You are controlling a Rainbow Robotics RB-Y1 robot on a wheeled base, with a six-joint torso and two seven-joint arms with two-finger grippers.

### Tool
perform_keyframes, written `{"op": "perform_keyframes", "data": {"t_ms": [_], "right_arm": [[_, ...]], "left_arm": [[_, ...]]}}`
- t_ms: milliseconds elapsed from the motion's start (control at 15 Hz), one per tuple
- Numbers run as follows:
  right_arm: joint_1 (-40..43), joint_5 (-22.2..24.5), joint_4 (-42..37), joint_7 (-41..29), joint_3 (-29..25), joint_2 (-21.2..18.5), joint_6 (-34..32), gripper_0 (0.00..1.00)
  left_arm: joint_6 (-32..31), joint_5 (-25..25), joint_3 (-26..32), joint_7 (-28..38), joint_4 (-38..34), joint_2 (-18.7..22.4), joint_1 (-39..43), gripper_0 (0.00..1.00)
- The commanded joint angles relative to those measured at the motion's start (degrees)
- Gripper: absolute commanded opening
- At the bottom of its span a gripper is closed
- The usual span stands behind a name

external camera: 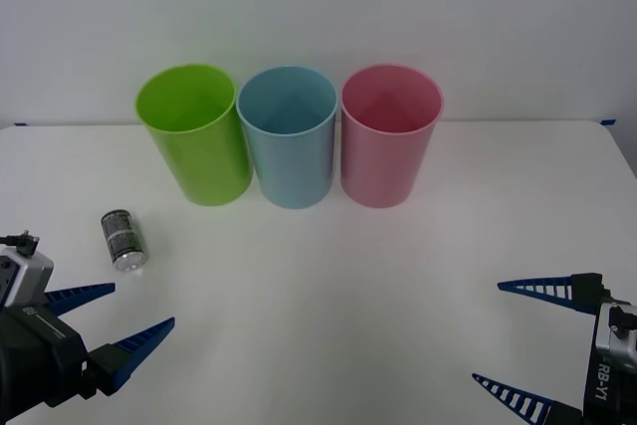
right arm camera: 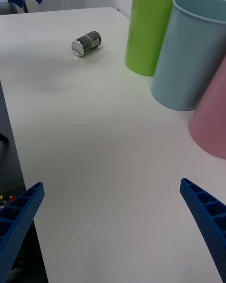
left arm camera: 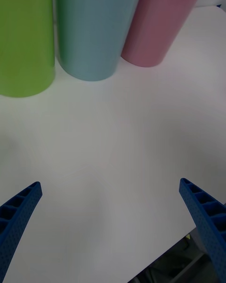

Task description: Put cans in the blue bin and PET bottles in the pink bin and trash in the green bin.

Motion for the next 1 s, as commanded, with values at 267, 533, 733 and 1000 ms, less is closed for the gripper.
{"op": "perform_keyframes", "data": {"t_ms": [267, 533, 733, 1000], "right_arm": [[0.0, 0.0, 0.0, 0.0, 0.0, 0.0, 0.0, 1.0], [0.0, 0.0, 0.0, 0.0, 0.0, 0.0, 0.0, 1.0], [0.0, 0.0, 0.0, 0.0, 0.0, 0.0, 0.0, 1.0], [0.0, 0.0, 0.0, 0.0, 0.0, 0.0, 0.0, 1.0]], "left_arm": [[6.97, -9.48, -5.66, 16.67, -2.35, 6.43, 0.71, 1.0], [6.88, -16.16, -5.31, 32.58, -2.71, 11.18, 0.36, 1.0], [6.97, -22.58, -5.04, 45.76, -1.21, 14.43, 0.19, 1.0], [6.88, -24.07, -6.62, 52.27, 4.68, 16.72, -4.3, 1.0]]}}
